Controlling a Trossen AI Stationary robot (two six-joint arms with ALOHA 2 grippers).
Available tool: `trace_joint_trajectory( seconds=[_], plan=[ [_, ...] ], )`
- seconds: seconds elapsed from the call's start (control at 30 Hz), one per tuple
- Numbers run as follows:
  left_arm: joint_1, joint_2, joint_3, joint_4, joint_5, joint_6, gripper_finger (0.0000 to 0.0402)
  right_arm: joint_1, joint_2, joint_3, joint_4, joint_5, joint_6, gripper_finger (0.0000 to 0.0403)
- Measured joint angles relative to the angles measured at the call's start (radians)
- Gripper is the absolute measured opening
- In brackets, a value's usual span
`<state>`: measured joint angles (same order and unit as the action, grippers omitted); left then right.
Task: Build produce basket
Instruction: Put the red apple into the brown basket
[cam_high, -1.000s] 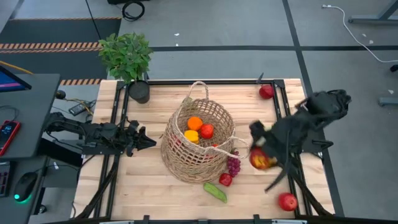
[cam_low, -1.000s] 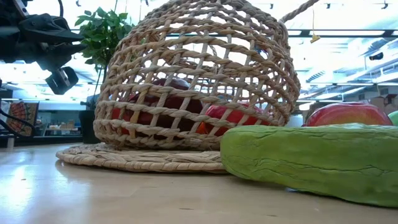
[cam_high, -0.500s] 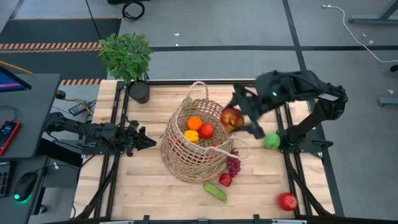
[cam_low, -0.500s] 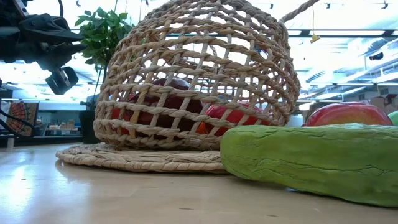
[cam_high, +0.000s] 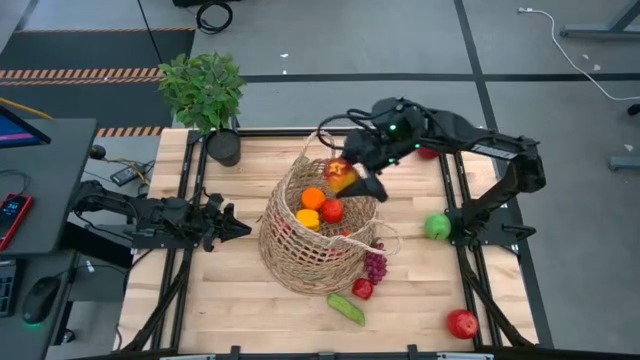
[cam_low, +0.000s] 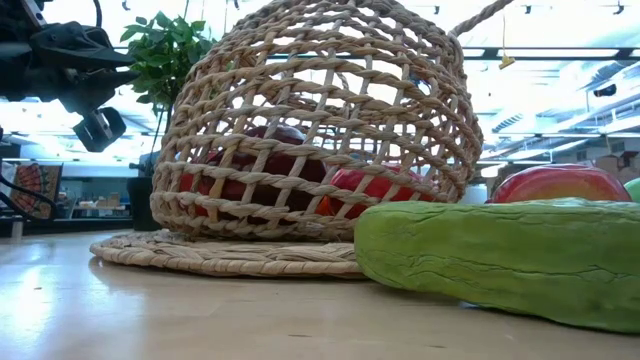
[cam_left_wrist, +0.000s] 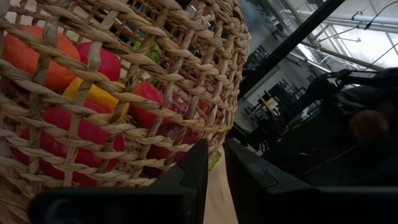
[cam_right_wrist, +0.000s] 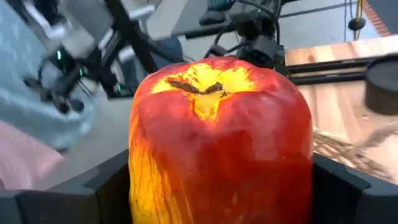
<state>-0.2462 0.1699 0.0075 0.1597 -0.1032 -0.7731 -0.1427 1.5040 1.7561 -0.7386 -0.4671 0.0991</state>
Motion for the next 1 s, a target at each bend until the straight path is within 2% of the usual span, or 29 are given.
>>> trace_joint_trajectory(
  seconds=[0.3, 0.53, 0.63, 0.87, 1.0],
  plan=[
    [0.0, 0.0, 0.0, 0.0, 0.0, 0.0, 0.0058, -0.04, 0.001, -0.297, 0.401, -0.069, 0.41, 0.0346],
    [0.0, 0.0, 0.0, 0.0, 0.0, 0.0, 0.0063, -0.057, 0.001, -0.483, 0.734, -0.058, 0.758, 0.0346],
    [0.0, 0.0, 0.0, 0.0, 0.0, 0.0, 0.006, -0.055, 0.001, -0.523, 0.806, -0.009, 0.845, 0.0346],
    [0.0, 0.0, 0.0, 0.0, 0.0, 0.0, 0.006, -0.053, 0.001, -0.542, 0.877, 0.21, 0.968, 0.0346],
    [0.0, 0.0, 0.0, 0.0, 0.0, 0.0, 0.0063, -0.051, 0.0, -0.542, 0.907, 0.266, 1.006, 0.0346]
  ],
)
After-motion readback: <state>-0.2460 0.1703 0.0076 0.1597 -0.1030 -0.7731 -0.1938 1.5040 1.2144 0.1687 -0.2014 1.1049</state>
